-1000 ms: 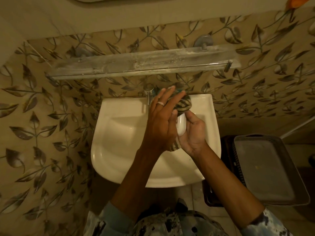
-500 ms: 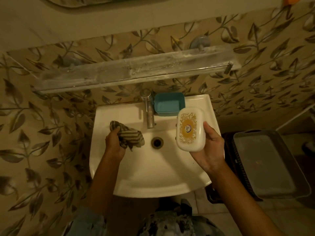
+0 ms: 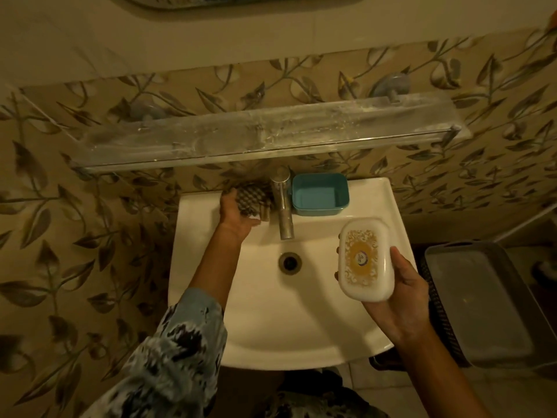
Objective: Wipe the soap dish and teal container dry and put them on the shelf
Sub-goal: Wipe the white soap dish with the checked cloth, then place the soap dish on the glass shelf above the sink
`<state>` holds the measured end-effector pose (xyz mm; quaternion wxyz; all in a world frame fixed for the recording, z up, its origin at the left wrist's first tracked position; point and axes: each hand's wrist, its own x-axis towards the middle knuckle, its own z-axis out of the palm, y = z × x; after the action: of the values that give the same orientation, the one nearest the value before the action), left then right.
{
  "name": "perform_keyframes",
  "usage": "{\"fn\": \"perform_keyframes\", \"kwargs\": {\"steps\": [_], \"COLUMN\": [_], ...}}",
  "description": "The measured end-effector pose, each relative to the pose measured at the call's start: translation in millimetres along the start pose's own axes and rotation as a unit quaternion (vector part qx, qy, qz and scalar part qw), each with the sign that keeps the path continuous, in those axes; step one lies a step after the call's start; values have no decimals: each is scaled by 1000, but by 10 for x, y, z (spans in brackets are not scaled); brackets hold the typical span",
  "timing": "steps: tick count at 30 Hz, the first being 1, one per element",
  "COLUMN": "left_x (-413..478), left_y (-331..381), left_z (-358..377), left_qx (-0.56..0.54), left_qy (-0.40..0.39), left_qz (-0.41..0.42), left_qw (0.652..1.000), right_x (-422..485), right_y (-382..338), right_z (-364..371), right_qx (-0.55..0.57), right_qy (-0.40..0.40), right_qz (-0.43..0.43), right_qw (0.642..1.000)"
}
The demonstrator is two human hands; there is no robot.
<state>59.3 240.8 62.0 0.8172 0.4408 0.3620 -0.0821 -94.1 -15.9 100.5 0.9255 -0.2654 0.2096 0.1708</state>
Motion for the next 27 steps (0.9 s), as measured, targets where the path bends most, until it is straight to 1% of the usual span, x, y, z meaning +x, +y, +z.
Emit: {"fn": "perform_keyframes", "kwargs": {"steps": [2,6,8,10,13,14,15,17,18,20,21,24,25,27], "left_x": [-12,-84,-236,-501,-1024,-1192,-1343,-1622,-1744,-1914,-1973,-2039,-2029,-1989], "left_y": [-35,-41,-60,-86,-59,-27,10,125,195,349,429,660,733,889], "left_z": [-48,-175,-257,-326,-369,-355,-331,-243,-194,-90,-48,43,60,57], "left_qx": [36,129,178,228,292,308,314,284,258,233,240,289,299,303], "left_qy": [7,73,70,12,-131,-169,-196,-233,-248,-270,-275,-258,-242,-196], "left_qz": [9,39,72,81,75,97,133,221,261,327,354,426,446,483], "left_qw": [999,988,979,970,945,931,919,904,897,875,861,818,808,798], "right_x": [26,85,95,89,50,34,10,-18,-6,30,44,113,151,219], "right_y": [20,0,-25,-51,-142,-185,-226,-323,-367,-441,-472,-579,-619,-692], "right_z": [46,182,298,457,745,843,945,1160,1247,1412,1508,1799,1889,2058], "right_qx": [-7,-35,-67,-126,-250,-314,-388,-522,-561,-611,-637,-710,-722,-726], "right_qy": [2,-1,-16,-50,-109,-136,-166,-210,-219,-232,-240,-267,-270,-263], "right_qz": [4,5,-2,-20,-50,-67,-95,-151,-173,-206,-229,-305,-321,-358], "right_qw": [1000,999,998,991,961,937,902,813,779,728,696,576,551,526]}}
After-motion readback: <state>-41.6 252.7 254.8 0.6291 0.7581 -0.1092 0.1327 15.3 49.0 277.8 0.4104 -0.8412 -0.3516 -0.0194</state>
